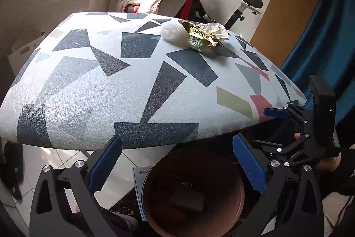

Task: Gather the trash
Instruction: 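Move the right tool to the gold foil bag and grasp it, then grasp the white bubble wrap with the left tool while the right tool holds the foil bag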

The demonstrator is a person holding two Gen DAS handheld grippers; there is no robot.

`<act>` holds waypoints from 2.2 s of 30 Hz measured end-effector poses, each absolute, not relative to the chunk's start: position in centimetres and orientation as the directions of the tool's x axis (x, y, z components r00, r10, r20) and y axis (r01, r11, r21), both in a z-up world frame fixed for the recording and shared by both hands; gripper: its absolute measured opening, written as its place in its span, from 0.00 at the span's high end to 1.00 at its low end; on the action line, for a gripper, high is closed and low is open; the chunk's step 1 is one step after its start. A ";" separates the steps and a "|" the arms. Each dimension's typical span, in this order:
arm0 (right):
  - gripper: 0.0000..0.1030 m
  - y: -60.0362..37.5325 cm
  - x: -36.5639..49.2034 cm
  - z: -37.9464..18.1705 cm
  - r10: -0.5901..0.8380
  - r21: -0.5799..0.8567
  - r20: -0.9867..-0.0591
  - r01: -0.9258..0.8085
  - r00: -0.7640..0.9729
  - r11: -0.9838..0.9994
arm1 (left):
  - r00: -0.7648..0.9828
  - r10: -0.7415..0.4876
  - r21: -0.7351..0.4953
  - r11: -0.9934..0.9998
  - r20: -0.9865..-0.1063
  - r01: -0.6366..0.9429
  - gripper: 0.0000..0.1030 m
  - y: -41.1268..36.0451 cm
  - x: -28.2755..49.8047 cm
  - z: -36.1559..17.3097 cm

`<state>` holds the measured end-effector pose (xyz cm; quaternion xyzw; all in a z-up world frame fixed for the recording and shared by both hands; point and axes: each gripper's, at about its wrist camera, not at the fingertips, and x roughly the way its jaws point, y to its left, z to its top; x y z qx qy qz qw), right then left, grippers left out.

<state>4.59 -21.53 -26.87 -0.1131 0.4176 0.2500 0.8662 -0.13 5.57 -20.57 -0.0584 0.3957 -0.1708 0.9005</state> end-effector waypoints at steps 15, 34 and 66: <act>0.05 -26.2 15.2 -21.4 0.389 0.141 -0.697 -0.415 0.603 0.899 | 0.731 -0.322 -0.332 0.933 -0.602 0.138 0.06 8.8 6.4 -16.6; 0.06 -19.2 34.4 -23.5 0.259 0.062 -0.809 -0.361 0.527 0.930 | 0.705 -0.263 -0.284 0.954 -0.658 0.091 0.06 8.1 13.5 -17.4; 0.24 -31.5 22.3 -22.0 0.328 0.198 -0.674 -0.266 0.662 0.943 | 0.512 -0.457 -0.480 0.872 -0.728 0.095 0.07 1.5 32.7 -20.2</act>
